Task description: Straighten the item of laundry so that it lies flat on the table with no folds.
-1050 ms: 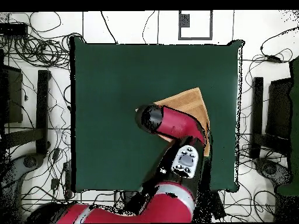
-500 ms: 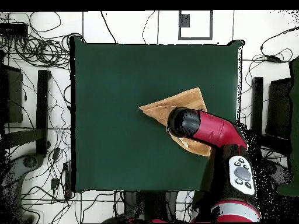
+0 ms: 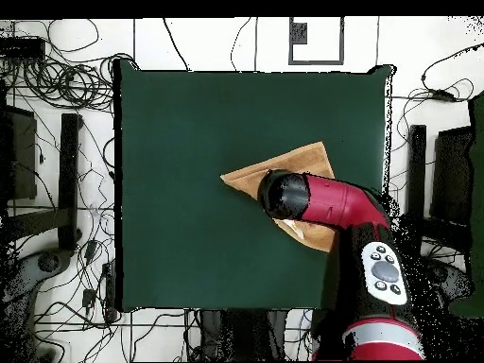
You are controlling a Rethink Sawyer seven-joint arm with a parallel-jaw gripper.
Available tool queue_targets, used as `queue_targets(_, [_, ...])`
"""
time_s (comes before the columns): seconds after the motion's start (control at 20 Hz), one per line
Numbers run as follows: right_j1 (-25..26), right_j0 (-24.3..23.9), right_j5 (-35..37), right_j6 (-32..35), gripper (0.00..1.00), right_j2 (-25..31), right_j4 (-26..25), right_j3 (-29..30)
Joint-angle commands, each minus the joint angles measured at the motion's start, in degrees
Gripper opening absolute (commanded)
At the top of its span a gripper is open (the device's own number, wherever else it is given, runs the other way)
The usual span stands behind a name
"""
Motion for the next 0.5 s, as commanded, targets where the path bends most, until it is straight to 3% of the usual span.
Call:
queue_targets(0.05, [0.77,-1.08,6.02,-11.34,0.00,12.08,-4.80,2.76])
queue_targets(0.5, [0.44,-1.95,8.08,-11.13,0.00,15.41,-7.63,2.53])
